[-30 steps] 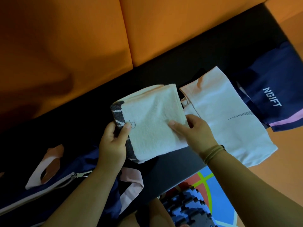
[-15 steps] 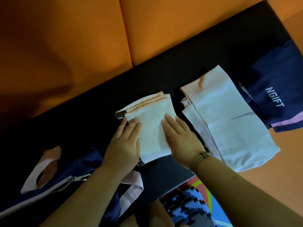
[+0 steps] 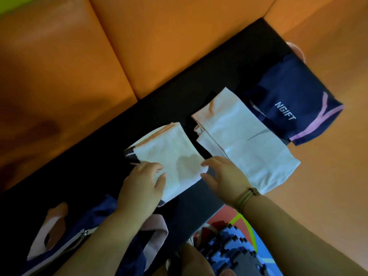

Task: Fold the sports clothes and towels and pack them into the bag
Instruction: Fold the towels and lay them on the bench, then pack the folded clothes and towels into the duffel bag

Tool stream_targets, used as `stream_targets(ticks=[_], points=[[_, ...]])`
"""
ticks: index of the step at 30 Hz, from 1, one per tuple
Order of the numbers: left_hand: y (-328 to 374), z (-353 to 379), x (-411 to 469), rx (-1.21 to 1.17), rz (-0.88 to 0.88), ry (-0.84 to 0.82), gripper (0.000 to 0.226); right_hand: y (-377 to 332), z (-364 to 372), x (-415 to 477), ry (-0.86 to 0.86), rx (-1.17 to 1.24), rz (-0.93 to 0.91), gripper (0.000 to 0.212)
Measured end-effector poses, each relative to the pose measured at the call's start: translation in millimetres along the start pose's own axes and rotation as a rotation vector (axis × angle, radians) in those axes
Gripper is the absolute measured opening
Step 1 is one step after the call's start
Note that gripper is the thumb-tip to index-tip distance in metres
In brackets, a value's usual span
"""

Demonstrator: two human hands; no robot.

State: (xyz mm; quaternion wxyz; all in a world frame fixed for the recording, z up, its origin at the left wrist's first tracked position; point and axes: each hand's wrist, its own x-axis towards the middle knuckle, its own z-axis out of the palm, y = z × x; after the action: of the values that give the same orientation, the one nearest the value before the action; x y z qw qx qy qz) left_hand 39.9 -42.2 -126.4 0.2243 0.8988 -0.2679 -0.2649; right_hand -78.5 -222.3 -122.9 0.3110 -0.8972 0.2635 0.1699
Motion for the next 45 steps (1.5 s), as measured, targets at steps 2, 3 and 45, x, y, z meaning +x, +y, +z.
stream_targets(ticks=[2, 3, 45], points=[[11, 1, -2, -0.024, 0.037, -0.068, 0.020, 9, -7, -15, 0.025, 0.064, 0.082, 0.029], [17, 0, -3, -0.021, 0.052, -0.095, 0.019, 14, -9, -22, 0.050, 0.107, 0.123, 0.027], [145, 96, 205, -0.087, -0.315, -0.420, 0.034, 158, -21, 13, 0.383, 1.006, 1.111, 0.088]])
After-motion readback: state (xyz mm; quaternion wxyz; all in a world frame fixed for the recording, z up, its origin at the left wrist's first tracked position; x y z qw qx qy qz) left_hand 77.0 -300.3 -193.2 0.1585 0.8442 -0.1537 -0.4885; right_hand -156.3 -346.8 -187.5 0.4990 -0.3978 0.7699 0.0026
